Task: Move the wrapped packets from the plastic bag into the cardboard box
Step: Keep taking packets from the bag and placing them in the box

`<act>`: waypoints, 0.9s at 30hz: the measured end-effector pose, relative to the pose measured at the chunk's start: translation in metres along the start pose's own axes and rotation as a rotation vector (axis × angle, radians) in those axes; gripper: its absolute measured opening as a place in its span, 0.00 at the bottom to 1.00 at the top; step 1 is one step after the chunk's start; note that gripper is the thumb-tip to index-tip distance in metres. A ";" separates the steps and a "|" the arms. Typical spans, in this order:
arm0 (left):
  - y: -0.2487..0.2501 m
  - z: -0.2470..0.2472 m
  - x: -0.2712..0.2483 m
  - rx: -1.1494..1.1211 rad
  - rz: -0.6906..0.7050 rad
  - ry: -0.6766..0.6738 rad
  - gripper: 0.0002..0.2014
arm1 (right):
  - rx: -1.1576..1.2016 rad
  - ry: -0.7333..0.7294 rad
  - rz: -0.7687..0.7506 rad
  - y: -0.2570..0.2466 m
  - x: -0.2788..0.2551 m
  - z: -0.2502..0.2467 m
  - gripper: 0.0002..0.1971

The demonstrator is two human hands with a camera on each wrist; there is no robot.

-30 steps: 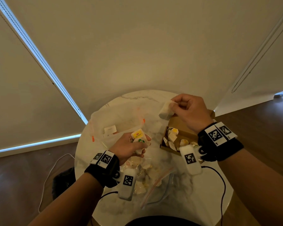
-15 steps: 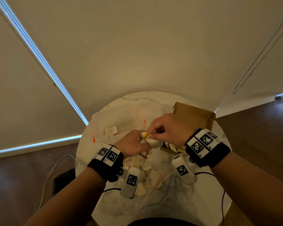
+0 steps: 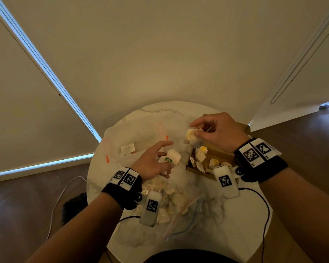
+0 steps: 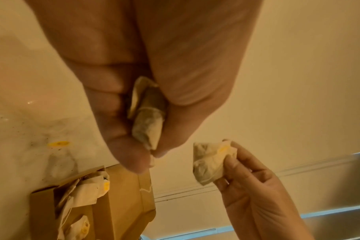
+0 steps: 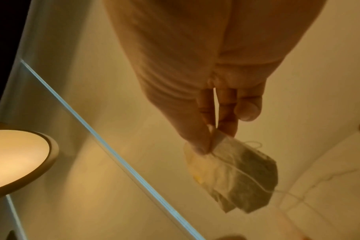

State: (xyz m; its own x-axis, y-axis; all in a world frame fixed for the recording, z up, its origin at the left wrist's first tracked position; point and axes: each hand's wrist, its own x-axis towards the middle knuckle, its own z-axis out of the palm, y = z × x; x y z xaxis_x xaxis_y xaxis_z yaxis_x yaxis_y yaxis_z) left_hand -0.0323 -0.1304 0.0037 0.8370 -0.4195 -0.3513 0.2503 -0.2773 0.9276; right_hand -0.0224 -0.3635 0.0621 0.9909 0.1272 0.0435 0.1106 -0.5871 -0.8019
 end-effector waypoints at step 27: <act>-0.018 0.009 0.031 0.054 -0.023 0.059 0.10 | -0.527 -0.353 0.400 0.181 0.008 0.070 0.11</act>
State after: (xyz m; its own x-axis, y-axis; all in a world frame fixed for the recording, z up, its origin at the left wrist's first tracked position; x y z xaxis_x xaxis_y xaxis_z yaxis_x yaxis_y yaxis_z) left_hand -0.0152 -0.1467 -0.0250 0.8593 -0.3610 -0.3623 0.2441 -0.3331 0.9108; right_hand 0.0000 -0.4132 -0.1247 0.8896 0.0199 -0.4564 -0.1436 -0.9362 -0.3208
